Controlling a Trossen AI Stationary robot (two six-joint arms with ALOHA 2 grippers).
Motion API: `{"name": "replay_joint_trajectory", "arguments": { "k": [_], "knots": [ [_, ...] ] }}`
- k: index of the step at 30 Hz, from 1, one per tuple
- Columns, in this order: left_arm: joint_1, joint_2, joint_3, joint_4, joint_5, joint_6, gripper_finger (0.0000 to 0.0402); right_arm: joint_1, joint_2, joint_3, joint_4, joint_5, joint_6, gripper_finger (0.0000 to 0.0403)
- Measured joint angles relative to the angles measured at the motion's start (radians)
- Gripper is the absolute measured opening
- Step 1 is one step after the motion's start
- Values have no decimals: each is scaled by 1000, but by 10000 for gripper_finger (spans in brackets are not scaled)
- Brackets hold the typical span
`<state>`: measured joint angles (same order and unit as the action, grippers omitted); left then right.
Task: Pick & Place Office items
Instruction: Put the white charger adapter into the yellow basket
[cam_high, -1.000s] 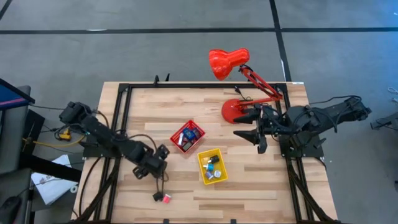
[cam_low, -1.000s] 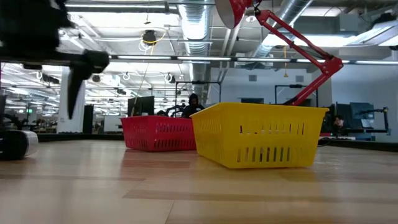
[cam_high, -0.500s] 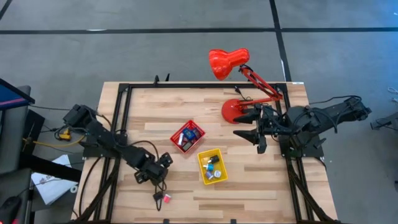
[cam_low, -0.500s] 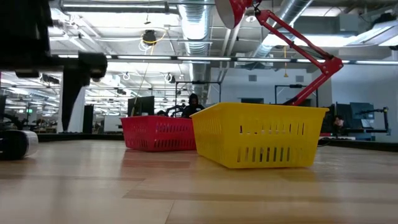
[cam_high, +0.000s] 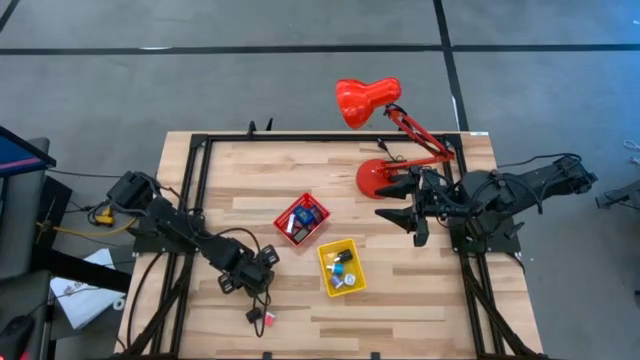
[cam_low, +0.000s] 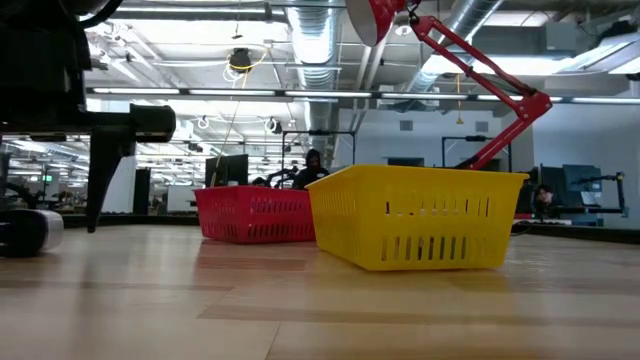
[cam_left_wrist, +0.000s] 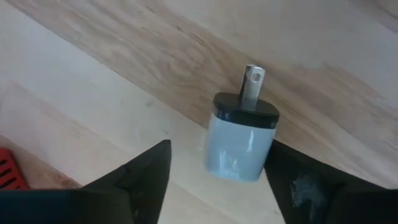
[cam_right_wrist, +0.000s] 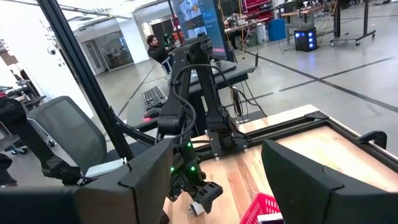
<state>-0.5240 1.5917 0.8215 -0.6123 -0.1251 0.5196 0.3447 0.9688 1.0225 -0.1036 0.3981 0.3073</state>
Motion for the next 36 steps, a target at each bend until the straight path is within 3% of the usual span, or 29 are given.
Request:
{"name": "replay_joint_trajectory", "arguments": {
  "k": [4,11,17,25,31,36],
  "knots": [
    [0,0,0,1,3,0,199,0,0,0,0,0,0,240],
    [0,0,0,13,159,30,120,0,0,0,0,0,0,240],
    [0,-4,0,16,148,1,118,0,0,0,0,0,0,240],
    [48,-157,5,43,-10,-236,119,0,0,1,-2,0,0,240],
    [138,-253,55,246,-102,-397,119,0,0,1,-4,0,0,240],
    [203,-190,128,409,-114,-397,119,0,0,1,-4,0,0,240]
  ]
}}
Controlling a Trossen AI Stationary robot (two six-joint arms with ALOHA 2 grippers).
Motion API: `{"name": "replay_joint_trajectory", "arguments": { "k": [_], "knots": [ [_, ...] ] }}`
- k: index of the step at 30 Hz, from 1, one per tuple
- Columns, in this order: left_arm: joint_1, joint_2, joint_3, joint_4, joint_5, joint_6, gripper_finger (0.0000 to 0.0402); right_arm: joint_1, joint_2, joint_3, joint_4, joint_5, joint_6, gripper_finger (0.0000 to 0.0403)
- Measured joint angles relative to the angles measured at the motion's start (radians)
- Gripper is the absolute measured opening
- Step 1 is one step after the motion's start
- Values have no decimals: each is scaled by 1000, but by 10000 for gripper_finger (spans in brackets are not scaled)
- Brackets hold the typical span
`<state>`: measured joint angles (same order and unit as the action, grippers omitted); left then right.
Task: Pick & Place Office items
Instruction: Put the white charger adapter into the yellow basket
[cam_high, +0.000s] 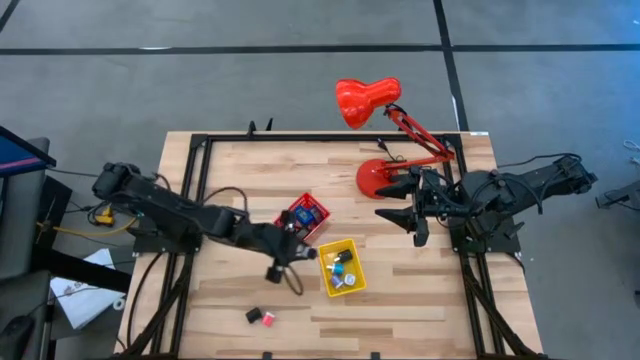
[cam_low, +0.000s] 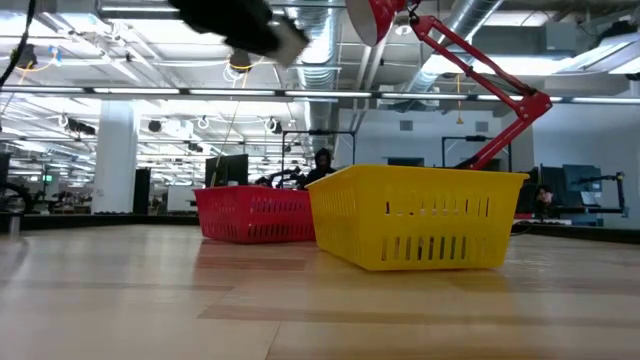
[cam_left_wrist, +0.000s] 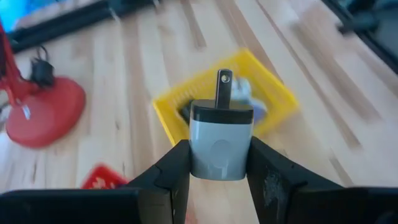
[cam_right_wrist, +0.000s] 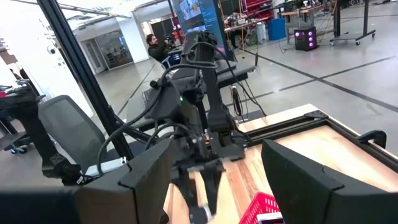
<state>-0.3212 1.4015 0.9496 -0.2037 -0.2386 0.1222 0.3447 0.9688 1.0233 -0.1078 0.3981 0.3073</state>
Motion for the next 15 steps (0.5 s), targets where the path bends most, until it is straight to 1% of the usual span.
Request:
{"name": "replay_joint_trajectory", "arguments": {
  "k": [4,8,12,15],
  "knots": [
    [40,118,71,80,18,1,119,0,0,0,0,-1,0,240],
    [59,234,144,93,26,0,119,0,0,0,-1,-1,0,240],
    [75,308,182,99,29,-34,120,0,0,0,-1,-4,0,240],
    [77,343,185,100,33,-57,120,0,0,0,-1,-4,0,240]
  ]
}}
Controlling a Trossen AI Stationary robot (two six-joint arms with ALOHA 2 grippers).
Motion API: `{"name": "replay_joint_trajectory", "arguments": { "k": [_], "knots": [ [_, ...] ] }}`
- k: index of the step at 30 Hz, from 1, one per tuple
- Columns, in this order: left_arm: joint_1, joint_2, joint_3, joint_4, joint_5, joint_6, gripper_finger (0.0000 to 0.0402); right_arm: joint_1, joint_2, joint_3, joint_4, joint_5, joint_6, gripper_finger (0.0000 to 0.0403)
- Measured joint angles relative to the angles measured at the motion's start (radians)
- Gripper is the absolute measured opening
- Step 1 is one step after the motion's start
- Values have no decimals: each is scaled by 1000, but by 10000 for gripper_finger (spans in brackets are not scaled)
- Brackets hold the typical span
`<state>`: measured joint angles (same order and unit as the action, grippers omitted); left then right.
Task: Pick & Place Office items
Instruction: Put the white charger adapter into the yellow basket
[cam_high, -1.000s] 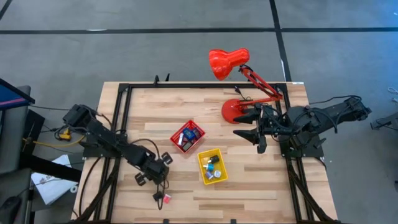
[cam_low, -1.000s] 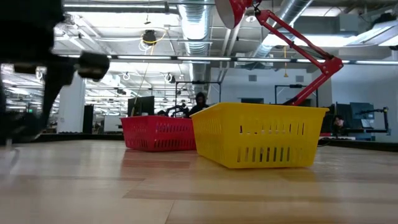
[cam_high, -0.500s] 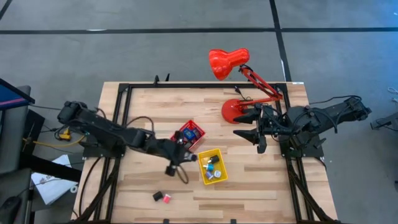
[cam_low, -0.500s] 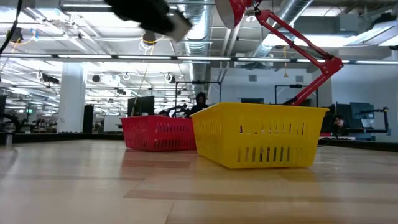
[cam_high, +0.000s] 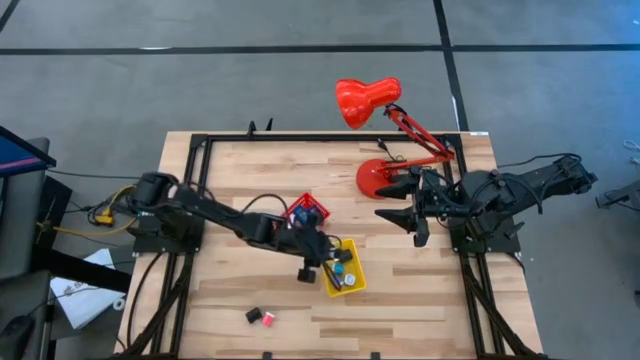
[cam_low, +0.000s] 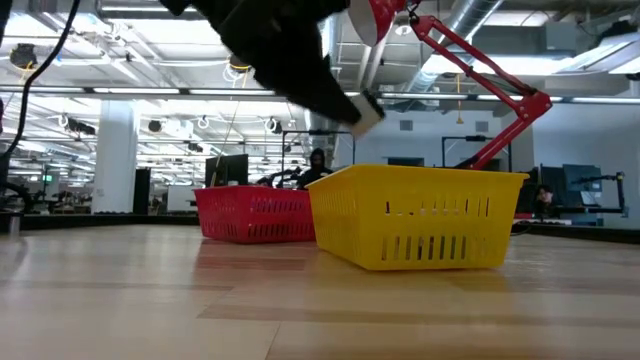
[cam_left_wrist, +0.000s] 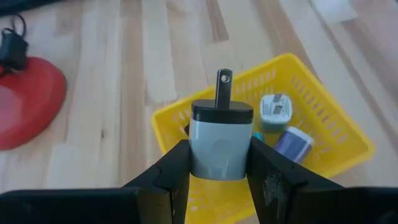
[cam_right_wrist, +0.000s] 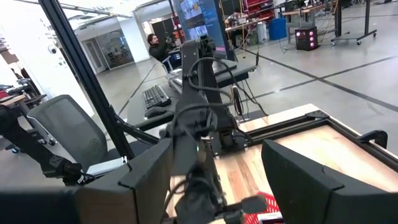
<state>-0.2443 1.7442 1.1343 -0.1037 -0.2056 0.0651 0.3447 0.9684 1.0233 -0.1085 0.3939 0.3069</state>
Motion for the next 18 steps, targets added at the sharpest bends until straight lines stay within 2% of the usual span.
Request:
{"name": "replay_joint_trajectory", "arguments": {
  "k": [10,18],
  "knots": [
    [-5,101,0,3,39,-140,126,0,0,0,-4,0,0,240],
    [1,95,-1,23,28,-182,159,1,0,0,-4,-3,0,240]
  ]
}}
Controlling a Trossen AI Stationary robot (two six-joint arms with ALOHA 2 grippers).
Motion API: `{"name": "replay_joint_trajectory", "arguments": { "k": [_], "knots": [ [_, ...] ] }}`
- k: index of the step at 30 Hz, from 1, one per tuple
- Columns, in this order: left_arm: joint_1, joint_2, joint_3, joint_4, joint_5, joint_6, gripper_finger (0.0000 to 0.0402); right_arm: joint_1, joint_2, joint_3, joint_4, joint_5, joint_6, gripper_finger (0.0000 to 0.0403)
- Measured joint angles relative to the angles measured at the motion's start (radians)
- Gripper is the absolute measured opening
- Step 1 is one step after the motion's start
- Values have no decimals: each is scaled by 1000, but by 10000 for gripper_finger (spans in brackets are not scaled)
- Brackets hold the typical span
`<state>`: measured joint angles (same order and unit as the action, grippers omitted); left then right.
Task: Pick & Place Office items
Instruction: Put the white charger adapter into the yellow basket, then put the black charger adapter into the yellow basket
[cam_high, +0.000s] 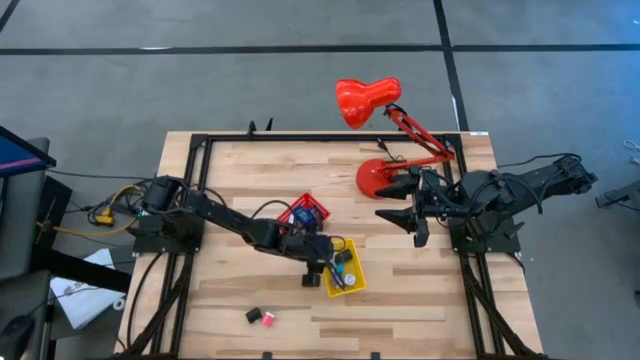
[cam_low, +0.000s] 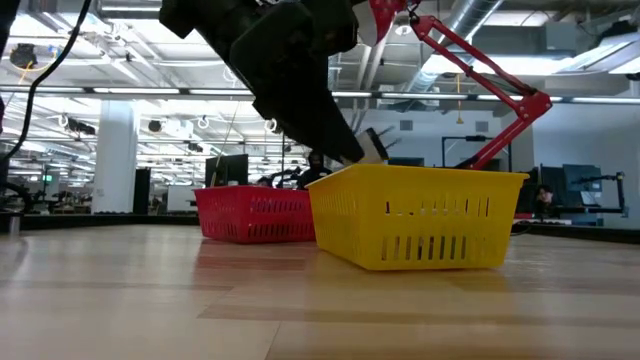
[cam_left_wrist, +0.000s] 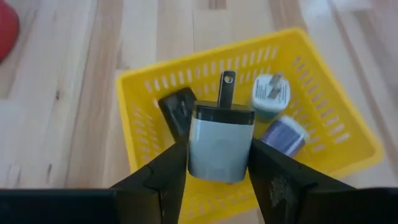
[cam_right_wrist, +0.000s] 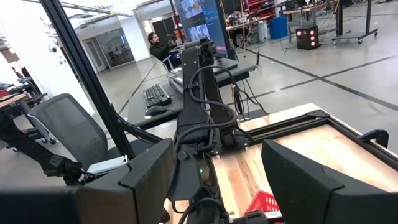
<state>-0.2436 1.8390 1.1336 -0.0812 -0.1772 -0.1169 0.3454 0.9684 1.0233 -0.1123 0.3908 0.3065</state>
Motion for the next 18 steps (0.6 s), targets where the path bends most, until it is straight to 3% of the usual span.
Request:
{"name": "replay_joint_trajectory", "arguments": {
  "k": [13,18],
  "knots": [
    [14,-34,0,-7,32,-81,216,1,0,0,-17,-1,0,240],
    [-6,-174,0,-187,29,-72,243,1,-1,0,-25,-1,0,240]
  ]
}}
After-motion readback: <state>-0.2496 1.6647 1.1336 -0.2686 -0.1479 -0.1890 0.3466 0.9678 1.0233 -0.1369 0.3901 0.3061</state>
